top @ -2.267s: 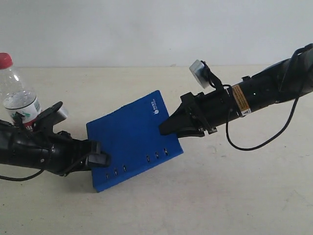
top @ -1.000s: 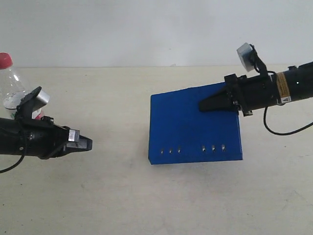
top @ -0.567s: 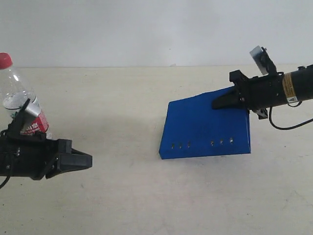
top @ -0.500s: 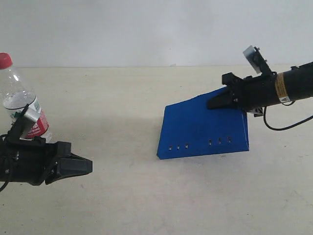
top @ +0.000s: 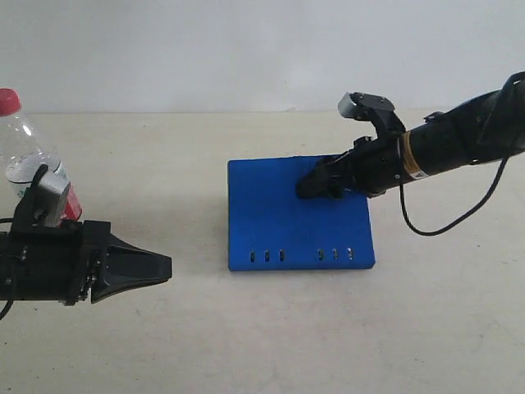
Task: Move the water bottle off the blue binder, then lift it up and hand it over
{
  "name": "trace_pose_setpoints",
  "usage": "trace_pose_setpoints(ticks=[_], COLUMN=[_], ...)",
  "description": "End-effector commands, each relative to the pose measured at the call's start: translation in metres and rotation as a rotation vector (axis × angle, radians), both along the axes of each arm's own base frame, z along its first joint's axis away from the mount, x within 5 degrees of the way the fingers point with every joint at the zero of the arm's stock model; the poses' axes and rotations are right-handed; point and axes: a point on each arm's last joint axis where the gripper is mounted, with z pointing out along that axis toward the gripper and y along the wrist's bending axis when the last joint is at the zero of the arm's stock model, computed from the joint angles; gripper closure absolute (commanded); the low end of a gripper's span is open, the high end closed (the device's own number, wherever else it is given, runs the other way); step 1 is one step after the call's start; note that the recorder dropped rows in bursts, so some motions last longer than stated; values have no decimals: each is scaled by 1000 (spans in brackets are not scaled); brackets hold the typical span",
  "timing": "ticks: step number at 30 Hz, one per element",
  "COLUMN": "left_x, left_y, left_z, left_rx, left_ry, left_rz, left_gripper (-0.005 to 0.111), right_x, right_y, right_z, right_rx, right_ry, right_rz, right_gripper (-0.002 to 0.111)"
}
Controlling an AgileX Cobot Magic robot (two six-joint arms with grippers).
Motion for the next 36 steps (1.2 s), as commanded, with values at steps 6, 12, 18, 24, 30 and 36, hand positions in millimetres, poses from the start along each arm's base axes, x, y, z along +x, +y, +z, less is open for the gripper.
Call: trace_pose_setpoints(ticks=[6,12,18,24,30,36], left_x=[-1,0,-1,-1,-1,0], left_y=[-1,-1,-2,-2,-1,0], left_z=[1,0,2,2,1,-1], left_rx=[-19,-2,-22,-22,0,50], left_ry=[0,-22,-27,-27,-45,-85], left_rz=[1,-8,-17,-17,-22,-35], left_gripper=[102,102,102,102,102,102], right_x=[31,44,43,30,36,40], right_y=[-21,-5,-5,7,-6,-12], right_z=[4,-6,-25,-22,-29,-29], right_rx=[-309,-268,-268,-115,-288,-470], right_ry=[-265,-240,-179,-86,-184,-346], right_rz=[-83,-89,-116,-20,-59,75], right_gripper=[37,56,108,108,108,108])
